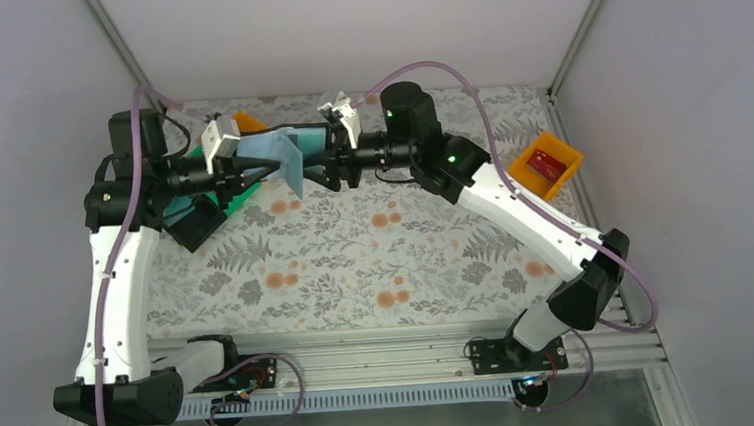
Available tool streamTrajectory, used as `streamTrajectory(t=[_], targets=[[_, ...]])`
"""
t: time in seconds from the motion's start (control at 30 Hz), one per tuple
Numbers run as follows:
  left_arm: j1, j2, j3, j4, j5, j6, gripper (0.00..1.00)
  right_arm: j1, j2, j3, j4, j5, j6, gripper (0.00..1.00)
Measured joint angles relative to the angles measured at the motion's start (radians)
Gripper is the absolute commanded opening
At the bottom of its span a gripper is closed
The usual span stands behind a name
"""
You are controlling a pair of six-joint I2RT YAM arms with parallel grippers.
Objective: Take the credit cards out of the card holder
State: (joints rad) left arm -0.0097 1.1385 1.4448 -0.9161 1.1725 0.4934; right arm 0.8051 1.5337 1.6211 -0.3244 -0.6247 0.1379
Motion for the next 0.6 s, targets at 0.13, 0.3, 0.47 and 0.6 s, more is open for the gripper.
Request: streamTrajectory(t=[0.13, 0.3, 0.47, 0.6], targets=[[0.000, -0.004, 0.000, -0.009, 0.023, 0.015, 0.30, 0.011, 0.022, 0.004, 0.017, 0.002, 0.027, 0.25], [0.000, -0.005, 0.004, -0.010, 0.011, 0.022, 1.00, 0.018, 0.025, 0.005, 0.007, 0.075, 0.074, 0.04], [-0.004, -0.004, 0.032, 0.010, -0.110, 0.004, 1.00, 0.019, 0.040, 0.048, -0.077, 0.244, 0.175, 0.04], [-0.012, 0.002, 0.037, 0.035, -0.195, -0.017, 1.00, 0.040, 0.077, 0.117, -0.161, 0.434, 0.247, 0.04]])
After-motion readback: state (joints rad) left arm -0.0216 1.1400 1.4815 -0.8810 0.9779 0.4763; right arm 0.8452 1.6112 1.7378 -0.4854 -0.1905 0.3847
